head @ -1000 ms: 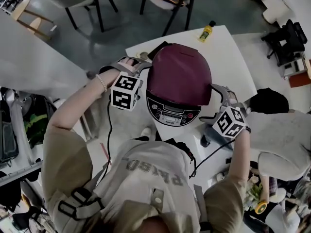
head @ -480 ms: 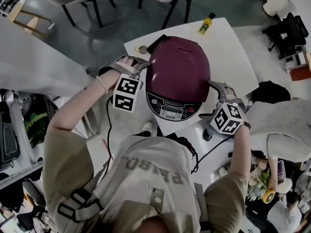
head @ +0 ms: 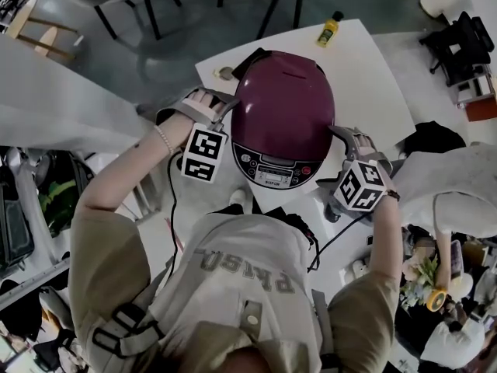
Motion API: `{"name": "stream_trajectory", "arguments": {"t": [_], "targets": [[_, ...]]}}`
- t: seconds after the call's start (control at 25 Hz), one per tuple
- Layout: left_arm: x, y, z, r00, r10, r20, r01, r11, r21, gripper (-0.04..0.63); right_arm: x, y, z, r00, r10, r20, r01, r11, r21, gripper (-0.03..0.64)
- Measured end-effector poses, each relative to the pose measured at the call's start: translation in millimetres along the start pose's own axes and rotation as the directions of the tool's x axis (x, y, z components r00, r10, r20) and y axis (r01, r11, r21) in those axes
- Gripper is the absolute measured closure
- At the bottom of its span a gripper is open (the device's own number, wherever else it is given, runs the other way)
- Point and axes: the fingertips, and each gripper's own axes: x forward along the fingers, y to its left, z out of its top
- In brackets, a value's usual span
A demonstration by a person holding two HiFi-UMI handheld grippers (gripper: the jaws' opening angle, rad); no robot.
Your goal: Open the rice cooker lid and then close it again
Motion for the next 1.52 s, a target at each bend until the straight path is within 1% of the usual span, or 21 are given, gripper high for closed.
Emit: {"name": "stream_trajectory", "arguments": {"t": [0.16, 0.48, 0.84, 1.08, 1.28, 1.32, 1.4, 1.48, 1.52], "targets": [[0.7, 0.7, -2.1, 1.000, 0.012, -0.028, -0.012, 0.999, 0.030, -0.005, 0.0, 0.1, -0.4, 1.000, 0.005, -0.009, -0.005, 1.000, -0.011, 0.035], [3.0, -1.1, -7.5, 0.996, 0.016, -0.092, -0.006, 0.995, 0.104, -0.005, 2.5, 3.3, -6.9, 0.995, 0.036, -0.092, -0.043, 0.996, -0.076, 0.035], [3.3, -0.2, -9.1, 0.992, 0.022, -0.122, -0.005, 0.990, 0.139, -0.005, 1.3, 4.5, -9.4, 0.990, 0.053, -0.129, -0.067, 0.993, -0.101, 0.037], [3.5, 1.0, -13.8, 0.987, 0.016, -0.163, 0.017, 0.979, 0.203, -0.005, -0.8, 5.3, -13.7, 0.974, 0.088, -0.210, -0.119, 0.983, -0.140, 0.037], [5.0, 2.7, -18.7, 0.978, 0.043, -0.205, 0.011, 0.968, 0.253, -0.005, 1.1, 4.0, -15.8, 0.968, 0.074, -0.239, -0.113, 0.982, -0.153, 0.037], [5.4, 2.1, -19.0, 0.978, 0.041, -0.206, 0.013, 0.968, 0.251, -0.005, 2.1, 4.3, -15.7, 0.968, 0.073, -0.239, -0.111, 0.982, -0.150, 0.037], [6.3, 0.2, -17.3, 0.982, 0.029, -0.186, 0.014, 0.974, 0.225, -0.005, 4.1, 5.3, -15.4, 0.971, 0.069, -0.228, -0.104, 0.984, -0.144, 0.037], [6.1, -0.1, -14.1, 0.990, 0.017, -0.142, 0.008, 0.985, 0.173, -0.005, 5.3, 4.1, -13.7, 0.979, 0.059, -0.194, -0.085, 0.988, -0.129, 0.037], [4.8, 0.5, -12.7, 0.993, 0.013, -0.117, 0.004, 0.990, 0.139, -0.005, 5.5, 3.1, -10.8, 0.985, 0.055, -0.162, -0.073, 0.992, -0.103, 0.037]]}}
